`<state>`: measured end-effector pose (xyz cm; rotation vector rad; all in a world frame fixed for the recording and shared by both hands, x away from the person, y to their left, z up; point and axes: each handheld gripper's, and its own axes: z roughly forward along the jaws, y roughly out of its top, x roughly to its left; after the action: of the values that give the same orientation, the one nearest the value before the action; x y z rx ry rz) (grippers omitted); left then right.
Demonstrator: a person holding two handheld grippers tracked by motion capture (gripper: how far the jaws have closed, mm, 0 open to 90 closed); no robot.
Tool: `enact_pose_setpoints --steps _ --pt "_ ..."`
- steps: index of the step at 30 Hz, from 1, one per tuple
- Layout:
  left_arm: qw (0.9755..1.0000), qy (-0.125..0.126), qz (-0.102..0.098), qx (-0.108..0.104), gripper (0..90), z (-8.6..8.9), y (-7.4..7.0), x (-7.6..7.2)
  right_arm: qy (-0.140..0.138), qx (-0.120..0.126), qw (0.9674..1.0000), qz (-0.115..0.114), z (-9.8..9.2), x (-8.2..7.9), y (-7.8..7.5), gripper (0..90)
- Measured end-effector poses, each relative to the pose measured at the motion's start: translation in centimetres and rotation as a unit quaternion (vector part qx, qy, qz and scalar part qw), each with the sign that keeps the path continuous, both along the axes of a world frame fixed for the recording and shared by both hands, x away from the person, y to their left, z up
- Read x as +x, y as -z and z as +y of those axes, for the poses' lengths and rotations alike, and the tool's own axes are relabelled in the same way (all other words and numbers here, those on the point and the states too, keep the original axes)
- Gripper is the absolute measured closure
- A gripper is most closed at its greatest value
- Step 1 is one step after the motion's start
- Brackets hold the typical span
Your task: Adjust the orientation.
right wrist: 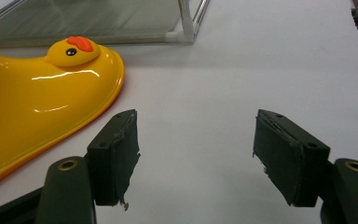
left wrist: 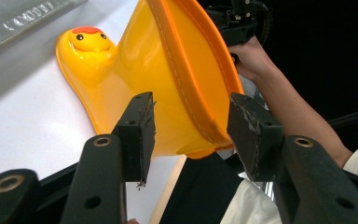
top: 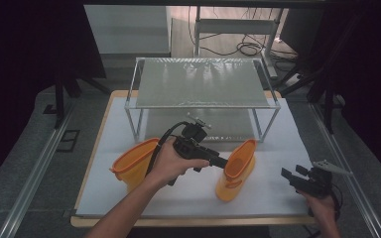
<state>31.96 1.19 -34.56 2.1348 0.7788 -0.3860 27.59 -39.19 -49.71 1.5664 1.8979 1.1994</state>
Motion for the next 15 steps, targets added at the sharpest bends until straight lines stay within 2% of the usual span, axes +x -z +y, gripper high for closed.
enact_pose_setpoints --steps 8,15 --pt "0.9999 0.004 0.006 0.012 50.3 -1.4 -0.3 1.0 0.0 0.0 1.0 0.003 0.0 0.0 0.1 30.7" --pt "0.9991 0.008 0.007 0.04 50.1 -3.3 -0.5 2.1 0.0 0.0 1.0 0.006 0.0 0.0 0.1 30.7"
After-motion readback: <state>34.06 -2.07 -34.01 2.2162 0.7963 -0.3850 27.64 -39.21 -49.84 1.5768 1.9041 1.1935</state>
